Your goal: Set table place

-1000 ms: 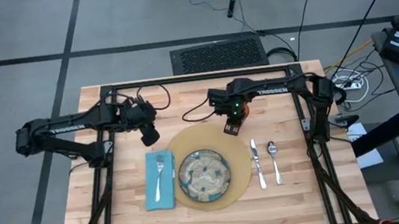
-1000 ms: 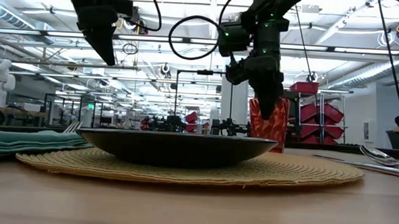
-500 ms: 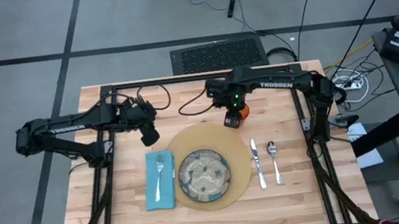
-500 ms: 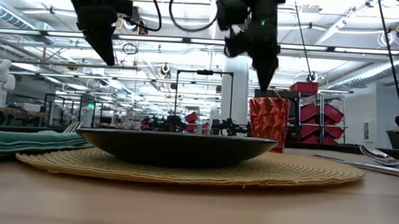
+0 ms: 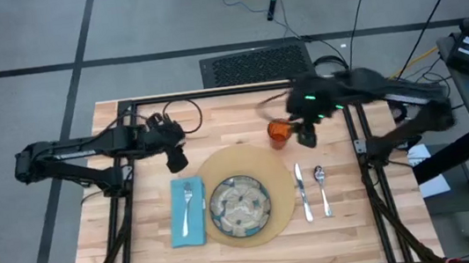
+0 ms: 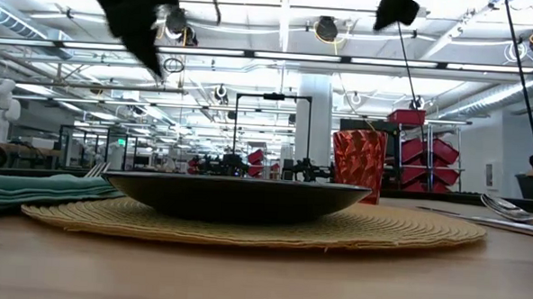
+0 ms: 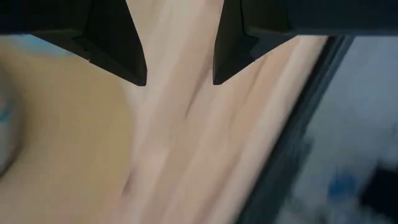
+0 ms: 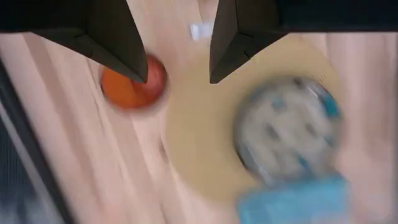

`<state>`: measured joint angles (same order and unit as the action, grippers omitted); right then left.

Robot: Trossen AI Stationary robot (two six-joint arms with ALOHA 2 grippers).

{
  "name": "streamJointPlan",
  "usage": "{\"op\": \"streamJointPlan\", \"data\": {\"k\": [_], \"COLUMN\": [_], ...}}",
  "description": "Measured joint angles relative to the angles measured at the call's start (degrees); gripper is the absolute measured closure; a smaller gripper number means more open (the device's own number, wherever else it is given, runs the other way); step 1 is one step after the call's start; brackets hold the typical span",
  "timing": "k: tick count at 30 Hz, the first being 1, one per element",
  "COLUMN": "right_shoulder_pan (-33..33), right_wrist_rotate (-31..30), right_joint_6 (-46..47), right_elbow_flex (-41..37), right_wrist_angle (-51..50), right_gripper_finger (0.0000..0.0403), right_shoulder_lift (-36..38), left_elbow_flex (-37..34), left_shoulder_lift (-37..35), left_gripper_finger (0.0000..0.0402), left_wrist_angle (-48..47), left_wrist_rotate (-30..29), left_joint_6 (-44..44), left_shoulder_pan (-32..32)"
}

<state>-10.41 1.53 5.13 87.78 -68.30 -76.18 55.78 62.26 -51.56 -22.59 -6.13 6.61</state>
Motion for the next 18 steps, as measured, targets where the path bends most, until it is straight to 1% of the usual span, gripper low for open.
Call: {"op": "streamJointPlan", "data": {"k": [3, 6, 9, 12, 14, 16, 18], "right_shoulder_pan": [4.0, 8.1, 11.3, 12.4, 12.3, 12.2, 12.2], "right_wrist_rotate": [0.3, 0.6, 2.9, 3.3, 3.2, 2.9, 2.9], "right_joint_6": [-0.2, -1.5, -3.0, -2.7, -1.5, -0.2, 0.2], "right_elbow_flex": [-13.2, -28.8, -44.0, -56.5, -62.5, -66.7, -69.7], "right_wrist_angle": [16.7, 33.3, 50.1, 66.1, 73.1, 77.5, 80.8], "right_gripper_finger": [0.0238, 0.0238, 0.0238, 0.0238, 0.0238, 0.0238, 0.0238], "right_shoulder_lift": [11.9, 22.2, 29.7, 33.4, 34.1, 34.1, 34.2], "left_elbow_flex": [-5.9, -15.7, -26.0, -34.6, -38.8, -41.6, -43.3], "left_shoulder_lift": [-4.6, -8.9, -13.0, -15.4, -15.7, -15.7, -15.7], "left_gripper_finger": [0.0230, 0.0230, 0.0230, 0.0230, 0.0230, 0.0230, 0.0230], "left_wrist_angle": [18.6, 37.4, 55.2, 70.6, 78.9, 83.3, 84.1], "left_wrist_rotate": [2.4, 5.7, 7.8, 11.0, 14.2, 17.7, 19.2], "left_joint_6": [4.7, 8.5, 10.1, 10.4, 10.0, 10.1, 10.1], "left_shoulder_pan": [-1.1, -1.7, -1.6, -0.7, 0.0, 1.0, 1.9]}}
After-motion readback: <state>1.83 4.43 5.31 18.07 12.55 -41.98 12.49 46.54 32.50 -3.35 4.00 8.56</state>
